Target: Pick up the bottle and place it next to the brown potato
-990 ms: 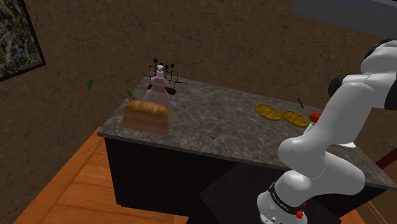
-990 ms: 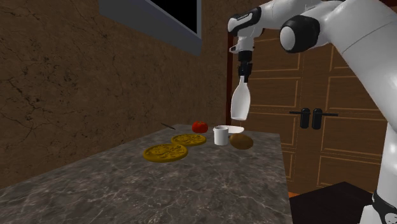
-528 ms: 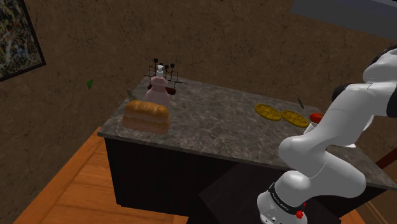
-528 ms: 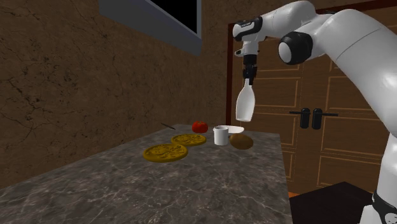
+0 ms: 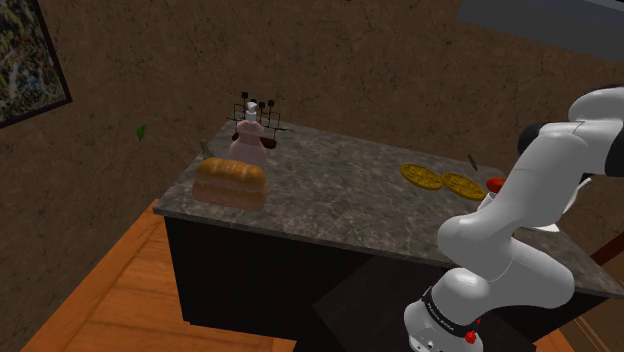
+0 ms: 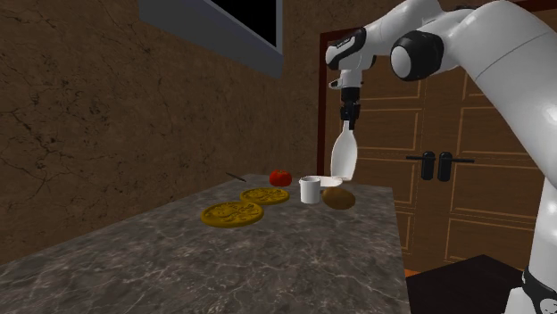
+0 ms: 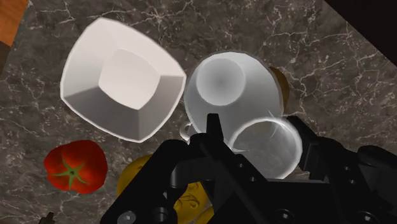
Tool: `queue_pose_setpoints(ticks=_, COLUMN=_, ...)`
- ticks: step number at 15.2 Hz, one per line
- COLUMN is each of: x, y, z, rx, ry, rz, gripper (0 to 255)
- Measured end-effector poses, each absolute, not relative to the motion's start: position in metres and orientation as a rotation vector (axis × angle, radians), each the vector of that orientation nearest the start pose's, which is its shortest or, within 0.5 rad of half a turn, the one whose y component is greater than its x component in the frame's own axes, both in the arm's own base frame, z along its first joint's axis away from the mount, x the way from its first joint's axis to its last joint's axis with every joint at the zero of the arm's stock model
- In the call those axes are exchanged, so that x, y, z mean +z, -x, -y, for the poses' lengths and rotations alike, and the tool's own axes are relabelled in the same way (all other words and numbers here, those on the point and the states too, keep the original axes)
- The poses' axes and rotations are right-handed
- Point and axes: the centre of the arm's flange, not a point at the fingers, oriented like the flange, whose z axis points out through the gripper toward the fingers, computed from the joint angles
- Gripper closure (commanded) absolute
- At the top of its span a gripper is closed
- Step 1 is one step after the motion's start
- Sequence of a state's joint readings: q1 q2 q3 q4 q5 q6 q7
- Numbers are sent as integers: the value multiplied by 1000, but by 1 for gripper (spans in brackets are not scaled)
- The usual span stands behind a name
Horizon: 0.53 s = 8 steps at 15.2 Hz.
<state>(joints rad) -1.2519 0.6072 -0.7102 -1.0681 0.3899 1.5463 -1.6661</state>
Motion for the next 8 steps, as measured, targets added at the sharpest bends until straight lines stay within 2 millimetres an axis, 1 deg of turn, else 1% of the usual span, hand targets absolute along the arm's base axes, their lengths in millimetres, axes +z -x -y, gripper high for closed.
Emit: queue_pose_setpoints(ticks=8, x=491, y=84, z=697, rx=-16, ry=3121, rz=-304, gripper=255)
